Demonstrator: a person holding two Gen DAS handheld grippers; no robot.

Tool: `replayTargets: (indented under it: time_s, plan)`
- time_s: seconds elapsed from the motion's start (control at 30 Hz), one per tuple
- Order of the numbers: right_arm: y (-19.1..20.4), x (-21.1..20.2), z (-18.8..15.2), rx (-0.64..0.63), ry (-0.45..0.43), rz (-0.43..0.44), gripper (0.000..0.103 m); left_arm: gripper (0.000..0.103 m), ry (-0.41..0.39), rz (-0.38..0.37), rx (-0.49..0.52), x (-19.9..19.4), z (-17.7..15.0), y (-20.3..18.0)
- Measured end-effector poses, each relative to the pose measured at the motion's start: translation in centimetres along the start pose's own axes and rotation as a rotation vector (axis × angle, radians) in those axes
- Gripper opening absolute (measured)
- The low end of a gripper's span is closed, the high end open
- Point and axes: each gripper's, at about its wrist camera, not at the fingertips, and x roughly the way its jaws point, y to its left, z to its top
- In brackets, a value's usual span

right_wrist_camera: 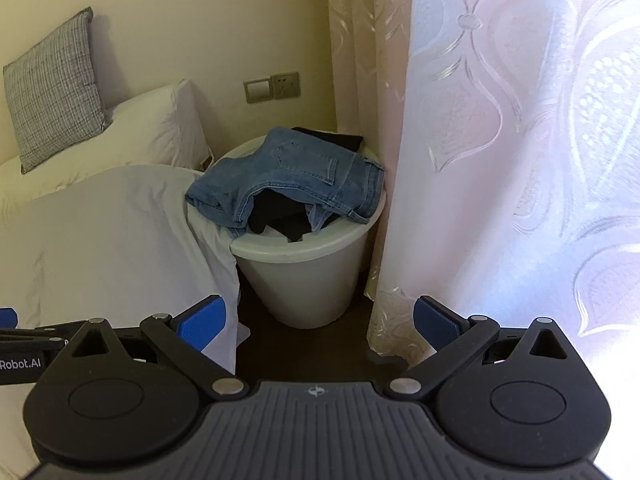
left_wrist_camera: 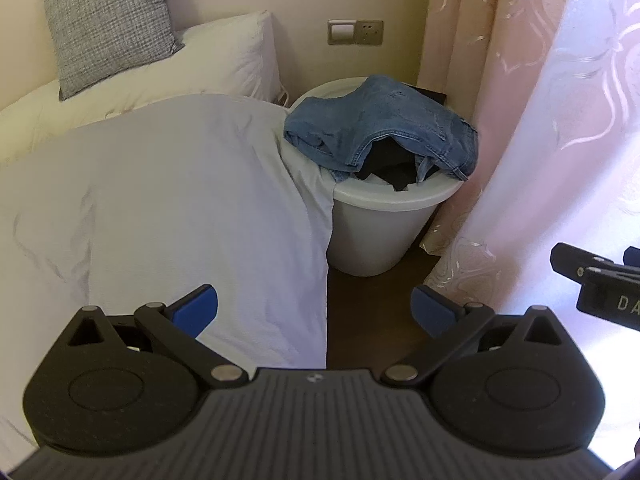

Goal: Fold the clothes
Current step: 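Move both grippers toward the blue jeans on the white bin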

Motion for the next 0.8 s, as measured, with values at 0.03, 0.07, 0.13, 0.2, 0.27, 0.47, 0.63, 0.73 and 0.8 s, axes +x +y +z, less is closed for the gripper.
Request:
replayTargets:
  time_s: [0.03, 0.07, 0.13, 0.2, 0.27, 0.47, 0.63, 0.73, 0.8]
  plan:
    - [-0.1, 0.4, 0.2, -0.004, 0.003, 0.004, 0.103, 0.102, 0.012, 0.001, -0.010, 0.5, 0.2, -0.1]
    - [-0.2, 0.8, 0.4, -0.009, 0.006, 0.009, 0.103, 0.102, 0.028, -0.001, -0.018, 1.0, 0.5, -0.2]
    - [-0.6, 1.7, 0.9, -0.021, 0.013, 0.019, 0.103, 0.102, 0.051, -0.002, -0.009, 2.0, 0.7, -0.7]
    - [-1.1, 2.7, 1.5, -0.033, 0.023, 0.029, 0.103, 0.102, 0.069, 0.009, 0.003, 2.9, 1.1, -1.4]
    - [-1.6, 3.7, 2.3, -0.047, 0.030, 0.037, 0.103, 0.102, 0.080, 0.024, 0.008, 3.6, 1.3, -2.0]
    - [-3.8, 6.6, 4.9, -0.058, 0.056, 0.072, 0.103, 0.102, 0.109, 0.031, -0.033, 5.0, 3.1, -3.6]
    - [-5.1, 9.6, 6.3, -0.055, 0.080, 0.117, 0.103, 0.102, 0.120, 0.036, -0.074, 6.9, 3.8, -4.0]
    - [-5.8, 11.4, 6.8, -0.034, 0.105, 0.144, 0.103, 0.102, 0.120, 0.041, -0.096, 8.1, 4.7, -4.0]
    - [-6.3, 12.5, 7.1, -0.012, 0.119, 0.169, 0.103, 0.102, 0.116, 0.046, -0.093, 9.2, 5.5, -4.0]
